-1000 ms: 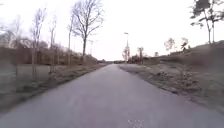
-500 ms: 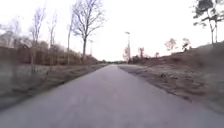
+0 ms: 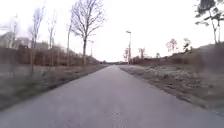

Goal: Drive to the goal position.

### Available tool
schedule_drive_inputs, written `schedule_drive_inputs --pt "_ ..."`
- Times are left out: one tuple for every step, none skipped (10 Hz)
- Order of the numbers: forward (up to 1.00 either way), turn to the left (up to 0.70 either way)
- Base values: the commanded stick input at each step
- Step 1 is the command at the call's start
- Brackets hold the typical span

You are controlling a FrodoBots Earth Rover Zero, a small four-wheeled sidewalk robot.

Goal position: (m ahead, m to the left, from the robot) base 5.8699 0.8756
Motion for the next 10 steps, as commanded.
schedule_drive_inputs --pt "1.00 0.01" --pt "1.00 0.01" --pt "1.00 0.01" --pt "1.00 0.01" --pt "1.00 0.01" --pt "1.00 0.01" --pt "1.00 0.01" --pt "1.00 0.01" --pt "1.00 0.01" --pt "1.00 0.01"
